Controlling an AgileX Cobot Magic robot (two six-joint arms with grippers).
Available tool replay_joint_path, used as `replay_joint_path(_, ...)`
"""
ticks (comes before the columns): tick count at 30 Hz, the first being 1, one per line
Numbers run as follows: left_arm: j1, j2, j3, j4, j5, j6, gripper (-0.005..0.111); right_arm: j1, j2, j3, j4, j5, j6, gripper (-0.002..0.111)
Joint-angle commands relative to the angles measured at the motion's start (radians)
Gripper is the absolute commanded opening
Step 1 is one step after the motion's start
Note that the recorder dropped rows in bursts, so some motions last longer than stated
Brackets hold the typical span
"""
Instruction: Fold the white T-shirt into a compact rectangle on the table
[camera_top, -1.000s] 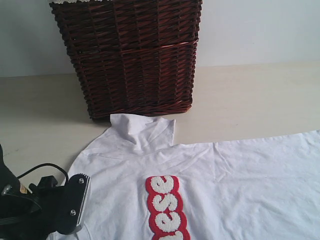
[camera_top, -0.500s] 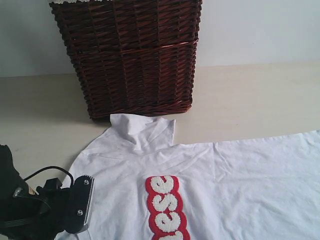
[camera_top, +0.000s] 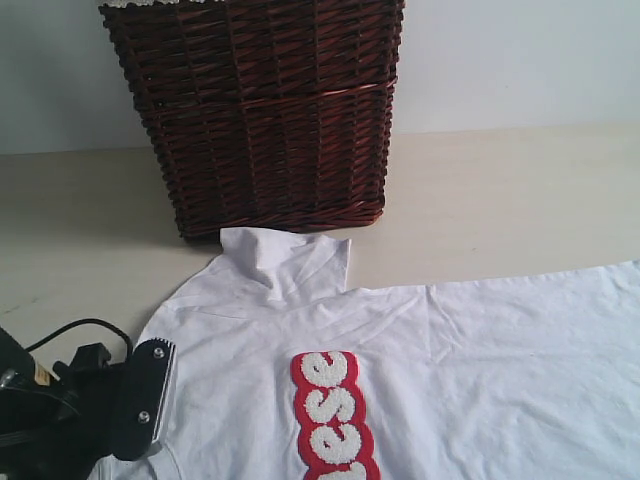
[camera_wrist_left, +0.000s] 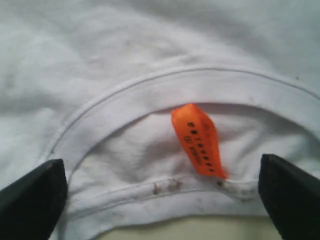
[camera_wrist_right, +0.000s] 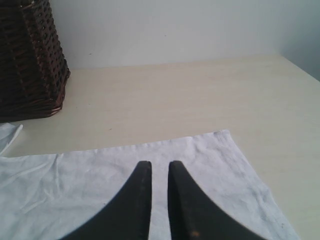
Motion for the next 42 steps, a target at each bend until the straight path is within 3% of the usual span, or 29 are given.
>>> replay_joint_path(1, -0.005, -0.034, 0.005, -0.037, 0.146, -0.021, 0.104, 0.002, -0.006, 0.004, -0.006, -0.008, 0.000, 0.013)
replay_joint_path(10, -0.005, 0.022, 0.017, -0.150, 0.087, 0.118, 0.104, 0.002, -0.006, 0.004, -0.006, -0.008, 0.000, 0.013)
replay_joint_path(21, -0.005, 0.100, 0.024, -0.149, -0.031, 0.183, 0.104, 0.002, -0.006, 0.004, -0.006, -0.008, 0.000, 0.013)
replay_joint_path(30, -0.036, 0.115, 0.142, -0.140, -0.177, 0.216, 0.102, 0.002, -0.006, 0.004, -0.006, -0.008, 0.000, 0.013)
replay_joint_path(33, -0.036, 0.116, 0.149, -0.137, -0.206, 0.209, 0.088, 0.002, -0.006, 0.004, -0.006, -0.008, 0.000, 0.013)
replay_joint_path(37, -0.036, 0.116, 0.149, -0.133, -0.206, 0.209, 0.049, 0.002, -0.006, 0.004, -0.006, -0.008, 0.000, 0.013)
replay_joint_path(39, -0.036, 0.116, 0.149, -0.133, -0.206, 0.209, 0.041, 0.002, -0.006, 0.004, -0.006, -0.008, 0.000, 0.013)
replay_joint_path(42, -0.036, 0.116, 0.149, -0.135, -0.213, 0.188, 0.037, 0.002, -0.006, 0.004, -0.006, -0.008, 0.000, 0.013)
